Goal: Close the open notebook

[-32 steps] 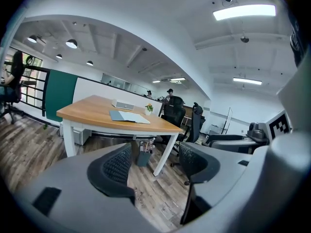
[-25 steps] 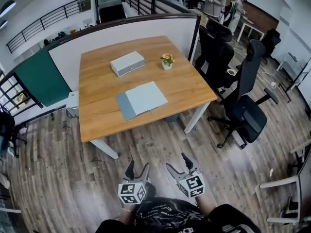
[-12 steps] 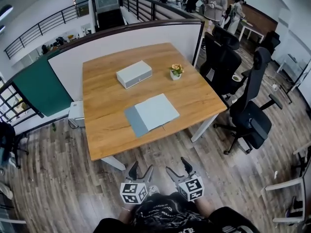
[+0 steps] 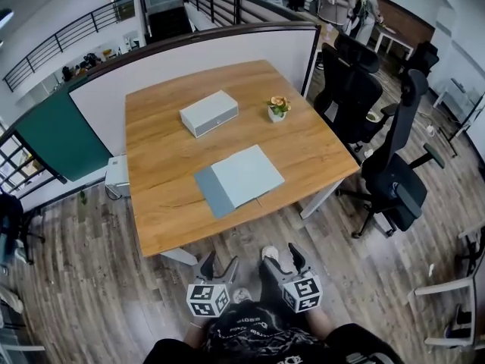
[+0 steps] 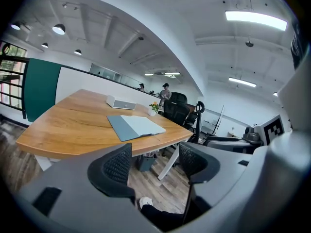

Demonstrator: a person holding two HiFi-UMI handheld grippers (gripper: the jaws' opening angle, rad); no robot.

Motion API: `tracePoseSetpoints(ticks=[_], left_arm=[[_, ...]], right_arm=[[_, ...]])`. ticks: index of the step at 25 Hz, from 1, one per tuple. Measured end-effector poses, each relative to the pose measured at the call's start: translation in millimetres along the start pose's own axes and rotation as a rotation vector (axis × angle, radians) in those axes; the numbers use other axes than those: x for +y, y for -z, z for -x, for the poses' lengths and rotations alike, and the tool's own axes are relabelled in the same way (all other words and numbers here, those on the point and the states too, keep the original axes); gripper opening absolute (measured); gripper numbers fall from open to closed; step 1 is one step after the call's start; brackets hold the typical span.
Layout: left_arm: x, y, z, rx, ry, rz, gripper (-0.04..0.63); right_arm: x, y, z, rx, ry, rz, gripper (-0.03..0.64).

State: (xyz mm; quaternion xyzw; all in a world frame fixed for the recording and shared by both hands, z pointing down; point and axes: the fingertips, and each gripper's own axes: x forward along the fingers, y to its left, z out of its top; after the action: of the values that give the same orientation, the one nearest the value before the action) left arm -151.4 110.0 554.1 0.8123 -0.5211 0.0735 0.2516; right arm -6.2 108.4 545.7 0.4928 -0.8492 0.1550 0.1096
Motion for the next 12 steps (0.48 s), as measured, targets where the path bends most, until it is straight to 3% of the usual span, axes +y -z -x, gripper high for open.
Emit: tracePoseSetpoints(ticks=[7,12], left_arm=[[18.9,-19.4,-41.6,-0.006,-0.062,0.034,0.324],[42.4,-35.2,-77.5,-0.011,-0.158,0.064,0.324]], right_arm=[[-40.2,-37.8,-46.4,-0.039,0.012,0.016,0.324],[-66.8,-48.6,-98.9,-0.007,-0.076,0.049,0.324]])
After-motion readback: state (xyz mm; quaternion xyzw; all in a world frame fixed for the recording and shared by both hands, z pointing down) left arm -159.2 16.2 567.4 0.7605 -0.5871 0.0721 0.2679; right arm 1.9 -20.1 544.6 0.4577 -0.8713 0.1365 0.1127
